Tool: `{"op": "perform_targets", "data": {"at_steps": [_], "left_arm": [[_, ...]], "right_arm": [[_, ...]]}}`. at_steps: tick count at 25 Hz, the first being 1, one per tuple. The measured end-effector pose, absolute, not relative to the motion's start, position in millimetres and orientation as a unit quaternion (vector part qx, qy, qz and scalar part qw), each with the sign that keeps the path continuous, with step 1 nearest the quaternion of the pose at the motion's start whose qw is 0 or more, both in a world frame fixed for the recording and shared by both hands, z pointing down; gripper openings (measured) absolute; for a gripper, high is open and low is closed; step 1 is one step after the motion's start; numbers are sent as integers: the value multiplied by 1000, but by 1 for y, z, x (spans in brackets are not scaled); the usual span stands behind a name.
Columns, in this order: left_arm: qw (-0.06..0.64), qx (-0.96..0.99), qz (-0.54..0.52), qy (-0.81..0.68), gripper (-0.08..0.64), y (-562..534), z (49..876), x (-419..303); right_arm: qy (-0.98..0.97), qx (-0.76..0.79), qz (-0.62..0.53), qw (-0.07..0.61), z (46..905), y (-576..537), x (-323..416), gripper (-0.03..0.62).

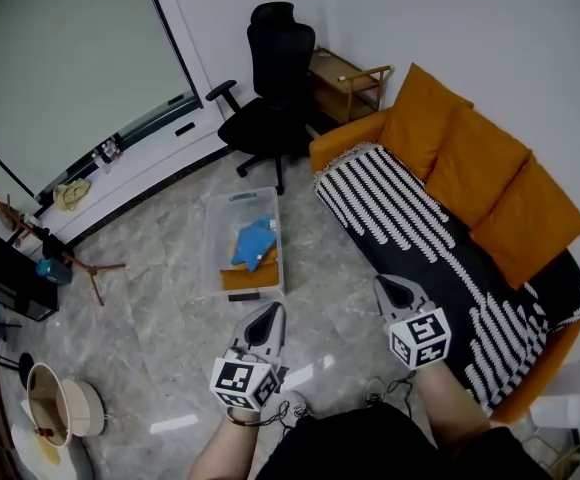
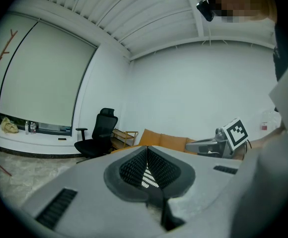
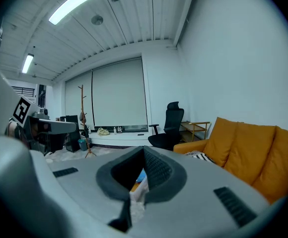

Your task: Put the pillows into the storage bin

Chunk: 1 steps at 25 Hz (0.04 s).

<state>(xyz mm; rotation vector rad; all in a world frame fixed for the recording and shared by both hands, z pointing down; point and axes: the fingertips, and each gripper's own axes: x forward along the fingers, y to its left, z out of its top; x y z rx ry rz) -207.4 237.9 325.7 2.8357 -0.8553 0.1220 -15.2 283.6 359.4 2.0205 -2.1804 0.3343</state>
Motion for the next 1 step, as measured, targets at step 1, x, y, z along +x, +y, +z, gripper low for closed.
{"op": "perform_targets", "data": {"at_steps": [1], "left_arm": [[89, 953, 41, -287, 6, 237, 326, -209]], "right_arm": [[-727, 673, 111, 75, 360, 283, -17, 3]]}}
